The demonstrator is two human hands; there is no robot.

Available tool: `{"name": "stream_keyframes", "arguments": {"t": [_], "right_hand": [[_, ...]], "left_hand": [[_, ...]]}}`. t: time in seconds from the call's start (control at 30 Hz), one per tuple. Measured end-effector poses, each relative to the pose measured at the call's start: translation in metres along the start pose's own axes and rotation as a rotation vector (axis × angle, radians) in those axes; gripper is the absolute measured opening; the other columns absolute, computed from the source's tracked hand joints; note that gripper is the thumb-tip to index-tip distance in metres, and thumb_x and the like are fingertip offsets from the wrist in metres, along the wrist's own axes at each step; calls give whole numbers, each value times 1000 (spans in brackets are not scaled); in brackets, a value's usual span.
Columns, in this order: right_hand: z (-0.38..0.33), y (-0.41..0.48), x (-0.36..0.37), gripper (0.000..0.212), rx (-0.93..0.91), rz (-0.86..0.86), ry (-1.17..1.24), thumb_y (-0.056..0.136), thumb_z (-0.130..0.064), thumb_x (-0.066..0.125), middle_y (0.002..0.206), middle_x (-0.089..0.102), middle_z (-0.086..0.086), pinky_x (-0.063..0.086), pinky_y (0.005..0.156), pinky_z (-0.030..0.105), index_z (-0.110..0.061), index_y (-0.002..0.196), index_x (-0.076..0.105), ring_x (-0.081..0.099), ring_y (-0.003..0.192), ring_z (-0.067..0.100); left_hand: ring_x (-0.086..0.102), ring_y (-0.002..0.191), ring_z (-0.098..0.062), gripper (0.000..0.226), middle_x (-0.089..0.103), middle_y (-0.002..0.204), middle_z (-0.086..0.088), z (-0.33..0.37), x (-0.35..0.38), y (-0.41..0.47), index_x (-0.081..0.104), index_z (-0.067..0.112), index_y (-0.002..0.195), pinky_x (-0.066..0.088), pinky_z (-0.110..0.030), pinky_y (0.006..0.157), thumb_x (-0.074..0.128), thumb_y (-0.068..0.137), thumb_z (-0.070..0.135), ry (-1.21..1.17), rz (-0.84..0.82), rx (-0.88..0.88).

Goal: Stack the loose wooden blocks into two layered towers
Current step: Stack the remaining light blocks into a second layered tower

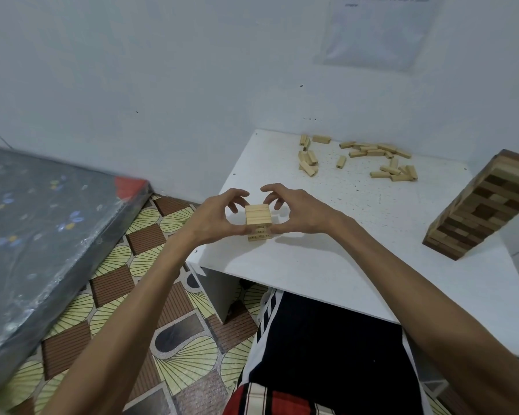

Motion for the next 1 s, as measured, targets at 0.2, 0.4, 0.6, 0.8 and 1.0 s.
{"name": "stream_keyframes", "arguments": {"t": [0.2,0.4,0.6,0.8,1.0], "right_hand": [[5,-6,4,90,15,-22,10,84,-39,83,141,59,-5,47,91,25,-27,155,29,54,123,11],[5,-8,4,88,20,35,73,84,-32,83,140,61,-6,48,93,25,-26,154,31,55,122,10],[6,-4,6,90,18,41,94,81,-28,86,138,62,-7,46,89,21,-27,153,32,55,121,11],[5,-2,11,91,26,60,146,79,-29,87,133,64,-13,45,88,21,-29,152,33,57,119,7],[5,-1,12,93,36,69,160,80,-31,88,131,65,-16,44,84,16,-30,153,31,57,116,3]], "left_hand": [[58,110,3,81,64,122,20,-9,4,-3,49,31,141,51,-31,92,89,72,43,-21,-41,-30],[60,112,1,84,66,123,23,-9,9,-5,48,32,140,48,-30,90,91,70,41,-66,10,-20],[60,112,-4,86,67,124,21,-5,13,0,46,28,142,44,-26,89,92,70,37,-98,36,5],[60,109,-1,86,68,122,21,-8,17,-1,46,28,143,43,-22,87,92,71,36,-111,56,-7],[60,110,-1,86,69,122,20,-9,19,-2,44,26,145,43,-21,86,91,73,36,-133,76,-20]]}}
Point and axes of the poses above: each hand's wrist, its own y-axis towards the middle knuckle, its own x-axis out of the palm, z = x × y, the point moved 3 cm from there along y, towards the middle knuckle
